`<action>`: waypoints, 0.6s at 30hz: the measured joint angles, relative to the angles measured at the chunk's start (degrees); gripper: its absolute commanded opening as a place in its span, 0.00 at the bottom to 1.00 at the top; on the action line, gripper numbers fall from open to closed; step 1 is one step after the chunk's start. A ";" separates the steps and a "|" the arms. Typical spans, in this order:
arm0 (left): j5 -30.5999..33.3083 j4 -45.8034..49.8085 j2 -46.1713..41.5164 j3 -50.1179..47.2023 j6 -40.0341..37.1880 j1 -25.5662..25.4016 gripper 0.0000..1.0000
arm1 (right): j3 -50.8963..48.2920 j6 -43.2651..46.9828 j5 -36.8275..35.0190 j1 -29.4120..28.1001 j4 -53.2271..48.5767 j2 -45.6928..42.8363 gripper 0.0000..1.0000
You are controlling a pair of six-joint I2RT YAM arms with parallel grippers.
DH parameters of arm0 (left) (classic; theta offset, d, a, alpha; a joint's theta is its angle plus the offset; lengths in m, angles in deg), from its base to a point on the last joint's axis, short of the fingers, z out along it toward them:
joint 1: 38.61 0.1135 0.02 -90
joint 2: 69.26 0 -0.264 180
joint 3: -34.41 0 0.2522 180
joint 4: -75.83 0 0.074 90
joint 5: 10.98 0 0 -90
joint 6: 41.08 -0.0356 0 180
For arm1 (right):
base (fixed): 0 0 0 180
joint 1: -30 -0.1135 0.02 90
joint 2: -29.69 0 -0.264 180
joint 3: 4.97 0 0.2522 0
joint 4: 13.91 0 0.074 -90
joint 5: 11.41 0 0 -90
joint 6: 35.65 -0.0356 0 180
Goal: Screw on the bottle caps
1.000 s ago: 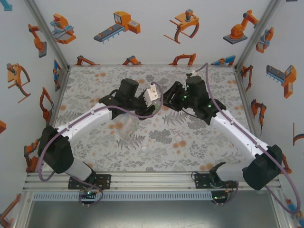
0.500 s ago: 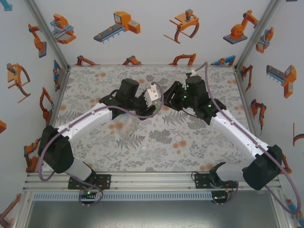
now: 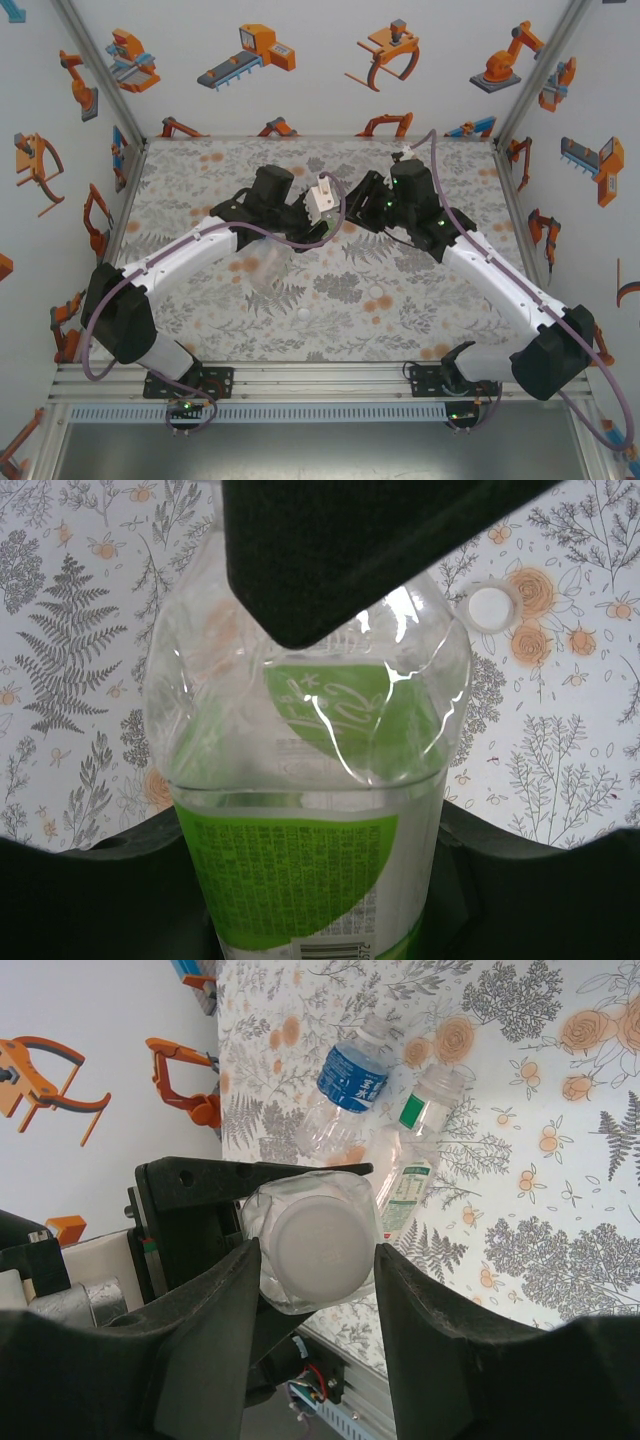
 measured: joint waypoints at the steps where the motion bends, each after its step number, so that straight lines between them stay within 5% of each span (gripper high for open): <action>1: 0.02 0.04 0.00 0.00 -0.02 -0.04 0.00 | 0.00 0.07 -0.07 -0.02 0.00 0.00 0.46; 15: 0.11 0.57 0.00 0.09 -0.02 -0.07 0.01 | 0.37 1.73 -0.28 -0.15 -0.17 0.13 0.32; 18: 0.22 0.74 0.00 0.09 -0.02 -0.07 0.17 | 0.42 2.10 -0.28 -0.15 -0.17 0.24 0.26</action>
